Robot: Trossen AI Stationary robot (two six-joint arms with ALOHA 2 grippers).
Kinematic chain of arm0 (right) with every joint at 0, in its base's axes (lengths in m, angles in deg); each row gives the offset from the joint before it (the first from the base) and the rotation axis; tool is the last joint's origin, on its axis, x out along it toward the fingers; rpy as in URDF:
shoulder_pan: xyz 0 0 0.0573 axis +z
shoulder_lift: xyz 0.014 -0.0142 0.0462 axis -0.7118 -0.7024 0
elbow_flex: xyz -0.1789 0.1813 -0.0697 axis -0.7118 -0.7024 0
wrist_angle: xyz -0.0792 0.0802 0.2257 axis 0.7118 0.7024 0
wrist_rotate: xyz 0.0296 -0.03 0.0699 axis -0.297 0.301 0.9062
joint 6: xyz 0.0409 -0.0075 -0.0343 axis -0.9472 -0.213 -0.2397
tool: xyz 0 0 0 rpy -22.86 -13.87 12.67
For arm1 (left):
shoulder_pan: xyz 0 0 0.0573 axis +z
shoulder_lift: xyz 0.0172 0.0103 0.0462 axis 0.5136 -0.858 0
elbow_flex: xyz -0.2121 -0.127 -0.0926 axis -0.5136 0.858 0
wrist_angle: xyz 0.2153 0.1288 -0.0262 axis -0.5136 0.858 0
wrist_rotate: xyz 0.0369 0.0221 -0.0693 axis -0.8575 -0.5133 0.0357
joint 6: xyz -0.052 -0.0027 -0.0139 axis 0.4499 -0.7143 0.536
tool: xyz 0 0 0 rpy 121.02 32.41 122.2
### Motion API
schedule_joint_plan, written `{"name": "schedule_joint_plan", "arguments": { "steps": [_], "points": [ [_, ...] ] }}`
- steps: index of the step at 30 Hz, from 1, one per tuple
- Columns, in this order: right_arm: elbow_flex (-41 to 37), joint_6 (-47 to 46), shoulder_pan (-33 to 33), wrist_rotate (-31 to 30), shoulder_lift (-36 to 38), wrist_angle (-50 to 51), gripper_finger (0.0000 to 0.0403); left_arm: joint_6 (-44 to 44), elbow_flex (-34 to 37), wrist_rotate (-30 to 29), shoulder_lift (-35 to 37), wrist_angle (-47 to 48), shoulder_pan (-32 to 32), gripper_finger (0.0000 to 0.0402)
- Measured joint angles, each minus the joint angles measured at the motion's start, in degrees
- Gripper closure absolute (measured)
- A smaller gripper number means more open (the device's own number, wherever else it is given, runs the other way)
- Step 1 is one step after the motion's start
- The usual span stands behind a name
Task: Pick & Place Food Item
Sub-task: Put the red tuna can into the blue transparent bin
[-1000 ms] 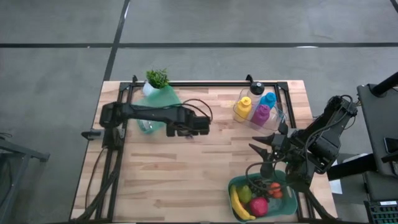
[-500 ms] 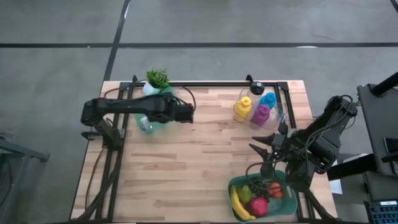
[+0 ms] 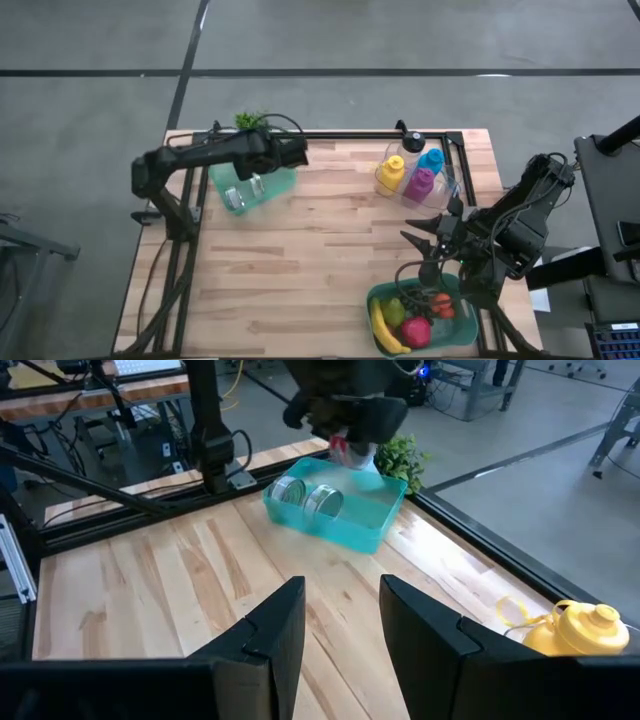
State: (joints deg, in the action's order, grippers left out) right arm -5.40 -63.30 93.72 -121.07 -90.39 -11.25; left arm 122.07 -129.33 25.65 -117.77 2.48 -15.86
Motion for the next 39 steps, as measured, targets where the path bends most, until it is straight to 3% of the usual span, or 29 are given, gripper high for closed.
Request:
{"name": "schedule_joint_plan", "arguments": {
  "steps": [9,18,28,39],
  "points": [
    [0.00,0.01,0.02,0.00,0.00,0.00,0.0278,0.02,10.89,9.27,-0.01,-14.25,9.97,0.0284],
    [0.00,0.01,0.01,0.01,0.00,0.00,0.0278,0.38,22.49,14.64,-0.04,-29.95,12.83,0.0281],
    [0.00,0.02,0.01,0.02,0.00,0.02,0.0278,2.51,27.21,16.19,-0.04,-32.82,12.86,0.0280],
    [0.00,0.01,0.01,0.00,0.00,0.00,0.0278,2.23,27.65,17.65,-0.04,-31.04,12.86,0.0279]
  ]
}}
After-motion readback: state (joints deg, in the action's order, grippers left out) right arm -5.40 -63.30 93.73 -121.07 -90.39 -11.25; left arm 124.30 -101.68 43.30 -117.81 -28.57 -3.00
